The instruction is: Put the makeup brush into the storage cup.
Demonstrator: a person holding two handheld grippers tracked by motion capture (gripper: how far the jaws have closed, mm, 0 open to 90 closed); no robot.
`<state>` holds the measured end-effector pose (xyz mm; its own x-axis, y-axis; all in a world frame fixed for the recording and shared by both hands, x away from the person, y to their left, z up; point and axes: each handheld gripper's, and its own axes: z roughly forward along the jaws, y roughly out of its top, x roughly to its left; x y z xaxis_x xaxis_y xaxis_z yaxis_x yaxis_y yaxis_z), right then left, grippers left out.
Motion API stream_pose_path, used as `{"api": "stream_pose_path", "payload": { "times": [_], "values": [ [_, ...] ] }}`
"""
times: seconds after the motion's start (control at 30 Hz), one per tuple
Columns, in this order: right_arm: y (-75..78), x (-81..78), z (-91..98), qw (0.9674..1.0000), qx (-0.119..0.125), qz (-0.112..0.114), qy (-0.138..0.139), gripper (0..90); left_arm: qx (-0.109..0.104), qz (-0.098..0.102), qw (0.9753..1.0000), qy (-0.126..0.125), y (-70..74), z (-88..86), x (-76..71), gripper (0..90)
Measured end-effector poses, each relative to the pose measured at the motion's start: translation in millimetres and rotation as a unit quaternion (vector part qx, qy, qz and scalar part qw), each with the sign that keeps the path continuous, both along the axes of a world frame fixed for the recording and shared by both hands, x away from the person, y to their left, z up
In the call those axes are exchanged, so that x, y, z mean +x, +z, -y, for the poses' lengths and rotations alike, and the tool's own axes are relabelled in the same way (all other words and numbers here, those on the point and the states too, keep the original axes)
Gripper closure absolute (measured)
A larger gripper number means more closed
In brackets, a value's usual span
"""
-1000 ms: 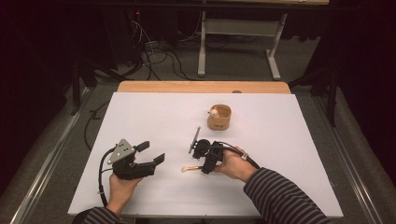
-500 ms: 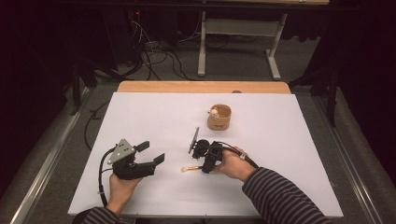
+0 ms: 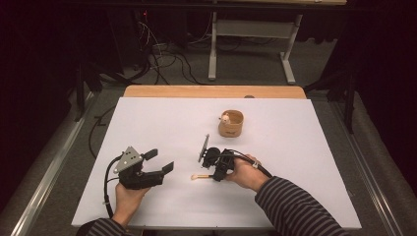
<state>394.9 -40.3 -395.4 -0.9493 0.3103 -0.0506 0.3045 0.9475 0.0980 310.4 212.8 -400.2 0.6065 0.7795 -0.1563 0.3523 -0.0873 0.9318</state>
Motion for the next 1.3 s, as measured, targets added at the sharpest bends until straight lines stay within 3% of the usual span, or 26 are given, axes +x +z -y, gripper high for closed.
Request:
{"api": "stream_pose_path", "payload": {
  "times": [0.33, 0.8, 1.3],
  "values": [
    [-0.4, -0.5, -0.5, 0.9999, -0.001, -0.002, 0.010, 83.9, 0.000, 0.000, 1.0000, -0.001, -0.1, 0.2, 0.2, 22.9],
    [0.5, -1.3, 0.1, 0.9998, -0.004, -0.009, 0.014, 85.0, 0.000, -0.003, 1.0000, 0.000, -0.2, -0.3, 0.3, 23.0],
    [10.2, -2.4, 4.8, 0.9997, 0.022, -0.002, 0.012, 85.1, 0.001, -0.001, 1.0000, 0.000, -0.3, -0.2, 0.5, 22.9]
  ]
}}
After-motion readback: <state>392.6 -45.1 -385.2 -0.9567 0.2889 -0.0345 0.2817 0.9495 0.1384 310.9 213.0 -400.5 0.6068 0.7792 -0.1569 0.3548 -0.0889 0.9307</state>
